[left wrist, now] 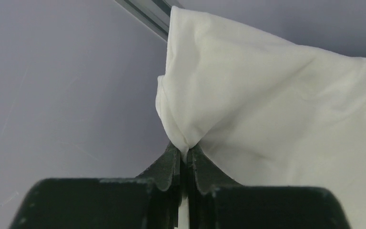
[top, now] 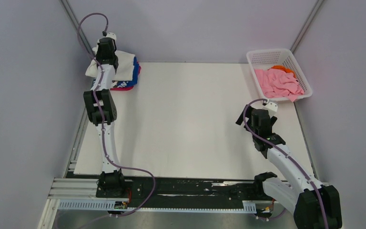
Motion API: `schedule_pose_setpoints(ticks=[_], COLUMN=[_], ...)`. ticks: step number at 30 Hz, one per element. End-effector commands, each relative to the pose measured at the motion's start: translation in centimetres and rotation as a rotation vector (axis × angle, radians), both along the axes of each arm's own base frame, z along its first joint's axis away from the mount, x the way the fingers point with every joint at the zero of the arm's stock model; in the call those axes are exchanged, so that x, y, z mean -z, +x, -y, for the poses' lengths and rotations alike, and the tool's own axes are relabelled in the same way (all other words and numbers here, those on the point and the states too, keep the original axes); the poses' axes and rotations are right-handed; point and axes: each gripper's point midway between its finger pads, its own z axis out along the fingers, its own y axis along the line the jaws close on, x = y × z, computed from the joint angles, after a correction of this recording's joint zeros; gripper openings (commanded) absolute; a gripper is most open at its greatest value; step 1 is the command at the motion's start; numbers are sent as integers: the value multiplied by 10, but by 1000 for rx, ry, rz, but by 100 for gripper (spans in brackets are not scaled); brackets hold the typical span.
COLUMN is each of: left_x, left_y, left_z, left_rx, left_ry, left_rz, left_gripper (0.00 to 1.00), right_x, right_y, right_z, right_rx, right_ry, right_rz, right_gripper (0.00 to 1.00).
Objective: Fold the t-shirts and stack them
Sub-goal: Put the neatly folded tshirt into the corner of the board with the left arm
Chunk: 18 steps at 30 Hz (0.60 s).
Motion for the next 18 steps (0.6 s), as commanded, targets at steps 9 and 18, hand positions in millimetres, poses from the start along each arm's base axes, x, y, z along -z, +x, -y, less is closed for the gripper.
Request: schedule_pose_setpoints(ticks=[9, 18], left_x=[-26, -24], left_y=[6, -2], left_z=[-2, 47], left_rx=[-51, 23], left_ry=[-65, -327], left_rz=[149, 159], left_gripper=[99, 100], right_x=[-22, -25], right_y=[10, 10], right_z=[4, 0], right_rx=[29, 28], right_ry=[-4, 26], right_rz=[53, 66], right_gripper=[100, 100])
